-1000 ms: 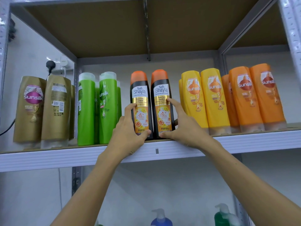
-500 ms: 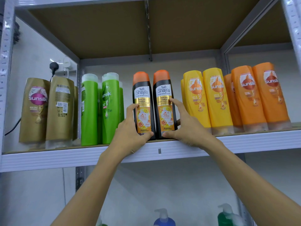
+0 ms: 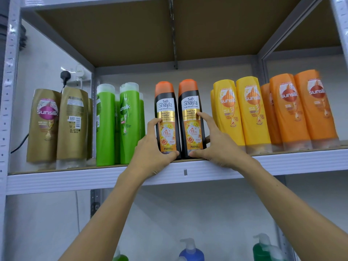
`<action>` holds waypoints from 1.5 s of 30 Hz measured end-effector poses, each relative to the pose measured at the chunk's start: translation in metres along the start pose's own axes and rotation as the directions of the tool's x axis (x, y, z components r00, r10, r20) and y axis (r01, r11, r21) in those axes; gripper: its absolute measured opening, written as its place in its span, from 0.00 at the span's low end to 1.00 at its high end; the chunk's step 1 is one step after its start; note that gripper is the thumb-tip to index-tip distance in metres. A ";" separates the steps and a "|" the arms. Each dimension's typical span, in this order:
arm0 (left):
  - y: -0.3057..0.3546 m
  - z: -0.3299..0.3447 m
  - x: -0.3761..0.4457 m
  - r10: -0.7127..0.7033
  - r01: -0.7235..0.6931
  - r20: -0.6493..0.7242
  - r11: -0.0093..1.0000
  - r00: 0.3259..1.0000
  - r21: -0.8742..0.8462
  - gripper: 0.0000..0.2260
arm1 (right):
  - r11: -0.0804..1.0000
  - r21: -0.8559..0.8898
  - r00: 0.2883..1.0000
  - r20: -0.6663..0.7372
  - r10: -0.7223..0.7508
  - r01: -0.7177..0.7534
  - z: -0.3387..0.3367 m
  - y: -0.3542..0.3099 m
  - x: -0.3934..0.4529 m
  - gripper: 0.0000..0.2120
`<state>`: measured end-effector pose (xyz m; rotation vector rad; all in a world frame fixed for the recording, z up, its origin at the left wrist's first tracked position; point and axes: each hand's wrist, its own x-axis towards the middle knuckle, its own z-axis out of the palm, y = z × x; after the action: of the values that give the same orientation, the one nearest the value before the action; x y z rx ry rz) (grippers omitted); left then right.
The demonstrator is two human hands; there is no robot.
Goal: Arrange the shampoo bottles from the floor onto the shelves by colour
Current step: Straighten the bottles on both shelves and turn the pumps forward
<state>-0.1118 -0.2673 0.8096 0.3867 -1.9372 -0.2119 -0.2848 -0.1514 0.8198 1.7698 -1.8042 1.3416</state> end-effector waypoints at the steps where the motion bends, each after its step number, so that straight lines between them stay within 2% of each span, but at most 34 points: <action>1: 0.000 0.000 0.000 0.002 -0.002 -0.003 1.000 1.000 0.004 0.41 | 1.000 -0.006 1.000 0.000 -0.001 0.001 0.000 0.000 0.000 0.53; 6: -0.002 0.002 0.000 0.002 -0.002 -0.010 0.999 1.000 0.034 0.41 | 1.000 -0.026 1.000 0.002 -0.008 0.008 0.001 0.003 0.001 0.52; 9: -0.003 0.001 -0.003 0.001 0.002 -0.035 0.996 0.999 0.085 0.39 | 0.999 -0.035 0.999 -0.044 -0.021 0.020 0.004 0.001 -0.002 0.47; 11: -0.003 0.001 -0.008 0.010 0.001 -0.075 0.990 0.997 0.142 0.36 | 0.996 -0.070 0.981 -0.183 -0.063 0.051 0.010 -0.002 -0.005 0.41; 14: -0.001 -0.005 -0.020 0.099 -0.078 -0.158 0.988 0.982 0.133 0.29 | 0.987 -0.118 0.883 -0.444 -0.151 0.109 0.022 -0.009 -0.010 0.34; 17: -0.003 -0.026 -0.029 0.206 -0.175 -0.265 0.975 0.942 0.134 0.23 | 0.969 -0.073 0.816 -0.526 -0.239 0.237 0.031 -0.029 -0.008 0.30; 21: -0.017 -0.062 -0.029 0.236 -0.171 -0.428 0.968 0.872 0.185 0.19 | 0.938 0.052 0.828 -0.489 -0.274 0.342 0.047 -0.067 0.008 0.30; 25: -0.044 -0.086 -0.023 0.172 -0.060 -0.474 0.968 0.864 0.243 0.20 | 0.911 0.109 0.812 -0.503 -0.295 0.399 0.076 -0.093 0.026 0.31; 29: -0.071 -0.092 -0.016 0.088 0.005 -0.440 0.979 0.894 0.205 0.24 | 0.890 0.165 0.820 -0.486 -0.302 0.425 0.113 -0.104 0.037 0.32; 33: -0.086 -0.085 -0.022 0.055 0.013 -0.435 0.988 0.899 0.152 0.25 | 0.919 0.052 0.834 -0.442 -0.331 0.392 0.140 -0.097 0.037 0.33; 39: -0.089 -0.088 -0.021 -0.045 0.067 -0.401 0.997 0.915 0.041 0.24 | 0.963 0.037 0.938 -0.236 -0.253 0.268 0.137 -0.096 0.035 0.38; 42: -0.088 -0.090 -0.021 -0.090 0.094 -0.336 0.996 0.938 -0.005 0.22 | 0.966 0.058 0.945 -0.231 -0.233 0.253 0.138 -0.096 0.037 0.40; 45: -0.087 -0.092 -0.020 -0.073 0.083 -0.325 0.996 0.943 0.017 0.24 | 0.965 0.118 0.953 -0.222 -0.205 0.235 0.137 -0.095 0.040 0.40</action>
<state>-0.0049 -0.3384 0.8002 0.4876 -1.6033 -0.1584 -0.1541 -0.2630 0.8159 1.7639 -1.3878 1.5308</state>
